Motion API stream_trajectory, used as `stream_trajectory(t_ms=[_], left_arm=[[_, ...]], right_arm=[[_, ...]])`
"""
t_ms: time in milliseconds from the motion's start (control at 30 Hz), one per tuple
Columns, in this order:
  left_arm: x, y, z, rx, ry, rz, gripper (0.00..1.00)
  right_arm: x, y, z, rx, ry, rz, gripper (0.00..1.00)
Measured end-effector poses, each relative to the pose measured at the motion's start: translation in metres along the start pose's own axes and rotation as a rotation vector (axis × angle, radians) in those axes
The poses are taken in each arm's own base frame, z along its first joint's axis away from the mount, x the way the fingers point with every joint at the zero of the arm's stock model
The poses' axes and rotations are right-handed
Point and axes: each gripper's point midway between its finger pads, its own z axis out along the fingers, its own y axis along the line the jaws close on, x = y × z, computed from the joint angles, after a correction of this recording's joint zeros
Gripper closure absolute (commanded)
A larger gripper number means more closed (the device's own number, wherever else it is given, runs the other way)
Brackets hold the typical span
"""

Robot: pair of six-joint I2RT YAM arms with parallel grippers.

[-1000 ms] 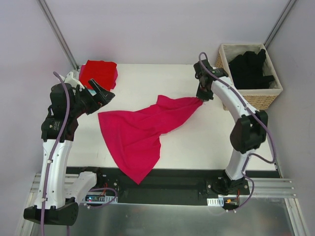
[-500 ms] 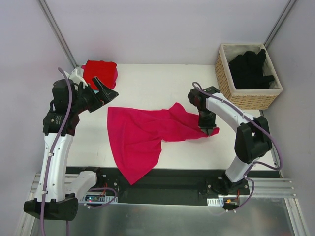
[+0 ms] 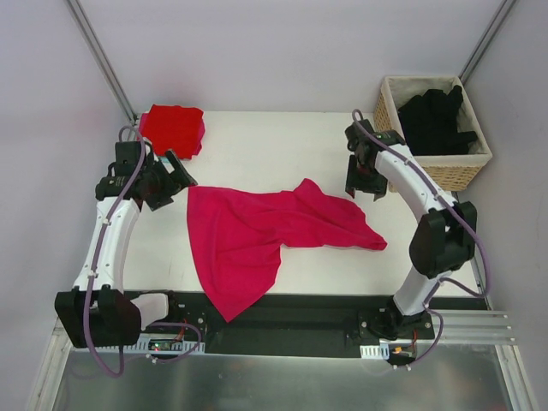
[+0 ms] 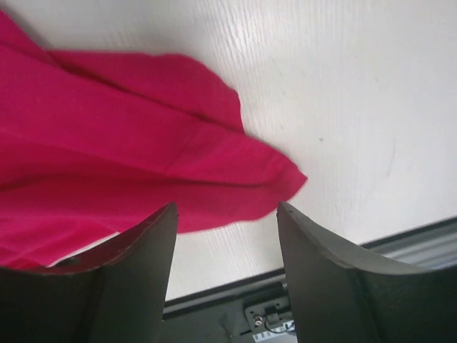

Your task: Fold and stack the t-shirts

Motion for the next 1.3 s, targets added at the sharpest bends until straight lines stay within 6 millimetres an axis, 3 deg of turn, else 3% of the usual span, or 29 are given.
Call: stream_trajectory(t_ms=[133,300,433,600,800,933,1033,1133,1300], left_arm=[[-0.006,0.018,0.011,-0.065,0.005,-0.033,0.12],[0.003,0.029,0.028,-0.099,0.059,-0.054,0.12],[0.016,0.04,0.038,-0.126,0.103,-0.072,0.12],[0.024,0.046,0.043,-0.136,0.118,-0.082,0.13],[0.034,0.052,0.047,-0.148,0.14,-0.105,0.14],[0.039,0.054,0.049,-0.15,0.151,-0.113,0.14],[0.04,0.054,0.048,-0.14,0.147,-0.111,0.14],[0.04,0.05,0.045,-0.117,0.142,-0.108,0.14],[0.04,0.044,0.042,-0.092,0.137,-0.105,0.14]], right_arm=[[-0.02,0.008,0.041,-0.06,0.064,0.011,0.4],[-0.032,0.057,0.078,-0.249,0.16,-0.047,0.43],[-0.03,0.085,0.089,-0.37,0.214,-0.055,0.44],[-0.026,0.093,0.083,-0.444,0.234,-0.063,0.45],[0.01,0.069,0.073,-0.402,0.285,-0.078,0.48],[0.057,0.03,0.064,-0.296,0.34,-0.094,0.48],[0.079,0.009,0.064,-0.235,0.372,-0.092,0.48],[0.085,-0.005,0.071,-0.191,0.386,-0.076,0.49],[0.076,-0.018,0.081,-0.153,0.357,-0.04,0.49]])
